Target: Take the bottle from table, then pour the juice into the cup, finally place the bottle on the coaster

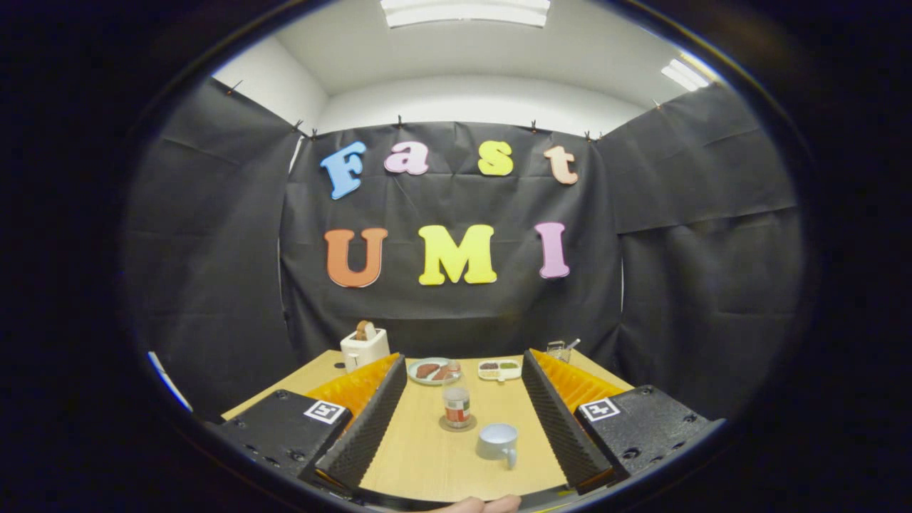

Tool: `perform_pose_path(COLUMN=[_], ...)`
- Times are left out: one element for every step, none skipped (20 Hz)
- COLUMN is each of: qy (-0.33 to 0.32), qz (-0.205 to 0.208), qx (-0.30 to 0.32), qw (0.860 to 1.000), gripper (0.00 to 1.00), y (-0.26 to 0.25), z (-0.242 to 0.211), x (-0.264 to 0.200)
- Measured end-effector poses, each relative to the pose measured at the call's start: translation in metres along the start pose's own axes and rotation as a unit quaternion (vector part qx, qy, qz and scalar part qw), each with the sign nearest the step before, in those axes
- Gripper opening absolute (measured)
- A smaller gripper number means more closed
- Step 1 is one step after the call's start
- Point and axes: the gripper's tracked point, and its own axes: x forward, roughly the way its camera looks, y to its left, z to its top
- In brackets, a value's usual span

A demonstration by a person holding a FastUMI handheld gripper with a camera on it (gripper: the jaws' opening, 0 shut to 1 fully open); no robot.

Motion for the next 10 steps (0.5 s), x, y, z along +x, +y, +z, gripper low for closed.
perform_pose_path(qy=[0.000,-0.004,-0.008,-0.009,-0.009,-0.005,-0.001,0.004,0.004,0.001], qz=[0.001,0.004,0.008,0.014,0.020,0.021,0.019,0.019,0.022,0.024], qx=[-0.001,-0.001,-0.002,-0.001,0.001,0.004,0.005,0.007,0.006,0.005], qw=[1.000,1.000,1.000,1.000,1.000,1.000,1.000,1.000,1.000,1.000], gripper=[1.00,1.00,1.00,1.00,1.00,1.00,1.00,1.00,1.00,1.00], y=[0.000,0.001,0.002,0.004,0.005,0.003,0.000,0.000,0.001,0.002], z=[0.003,0.009,0.013,0.014,0.013,0.010,0.007,0.005,0.004,0.005], x=[0.000,0.000,-0.001,-0.001,-0.001,-0.001,-0.001,-0.001,-0.002,-0.002])
